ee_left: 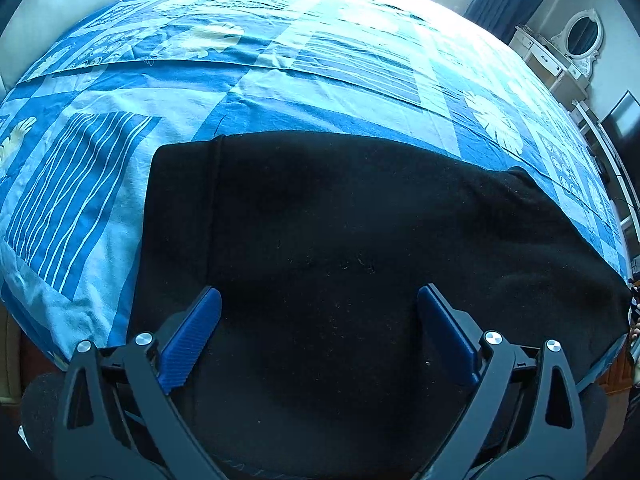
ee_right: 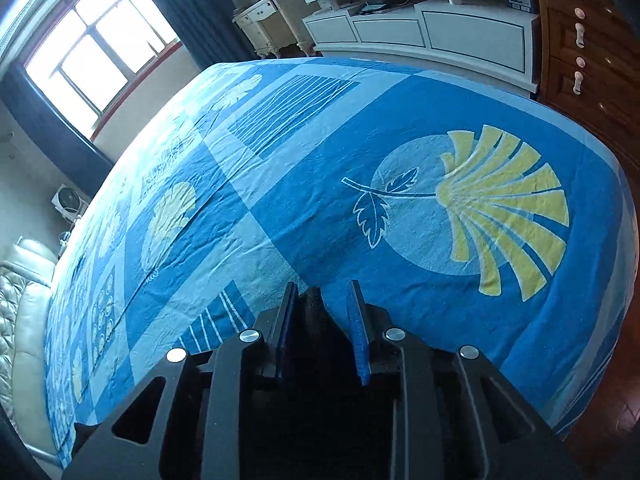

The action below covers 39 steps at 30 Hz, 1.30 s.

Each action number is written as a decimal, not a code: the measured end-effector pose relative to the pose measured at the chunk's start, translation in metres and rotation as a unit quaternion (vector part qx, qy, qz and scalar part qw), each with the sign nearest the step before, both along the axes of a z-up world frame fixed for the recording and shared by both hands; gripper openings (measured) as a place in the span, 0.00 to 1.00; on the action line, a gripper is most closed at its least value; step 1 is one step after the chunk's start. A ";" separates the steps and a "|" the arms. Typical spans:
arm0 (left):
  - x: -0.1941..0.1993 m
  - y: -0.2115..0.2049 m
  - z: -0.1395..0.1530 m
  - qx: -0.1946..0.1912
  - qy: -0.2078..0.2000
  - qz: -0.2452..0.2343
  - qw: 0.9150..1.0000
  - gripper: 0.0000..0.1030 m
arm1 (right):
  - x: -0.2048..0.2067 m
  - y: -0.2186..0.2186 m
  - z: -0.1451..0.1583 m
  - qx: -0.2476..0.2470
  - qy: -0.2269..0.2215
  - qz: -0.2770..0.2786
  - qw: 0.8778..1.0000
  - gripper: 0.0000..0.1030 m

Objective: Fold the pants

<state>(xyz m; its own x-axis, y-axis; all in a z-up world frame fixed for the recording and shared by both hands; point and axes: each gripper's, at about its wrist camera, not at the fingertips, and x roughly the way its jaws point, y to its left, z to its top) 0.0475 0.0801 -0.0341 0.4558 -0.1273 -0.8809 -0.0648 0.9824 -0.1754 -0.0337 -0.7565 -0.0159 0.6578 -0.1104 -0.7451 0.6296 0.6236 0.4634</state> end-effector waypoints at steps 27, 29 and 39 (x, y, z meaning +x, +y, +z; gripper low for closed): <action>-0.009 -0.004 -0.001 -0.001 -0.021 -0.019 1.000 0.98 | -0.105 0.065 -0.039 0.167 -0.097 -0.068 0.979 0.29; -0.009 -0.003 0.000 -0.002 -0.021 -0.018 1.000 0.98 | -0.099 0.064 -0.043 0.169 -0.092 -0.066 0.979 0.30; -0.009 -0.003 0.000 0.002 -0.018 -0.024 1.000 0.98 | -0.113 0.065 -0.025 0.106 -0.079 -0.093 0.987 0.03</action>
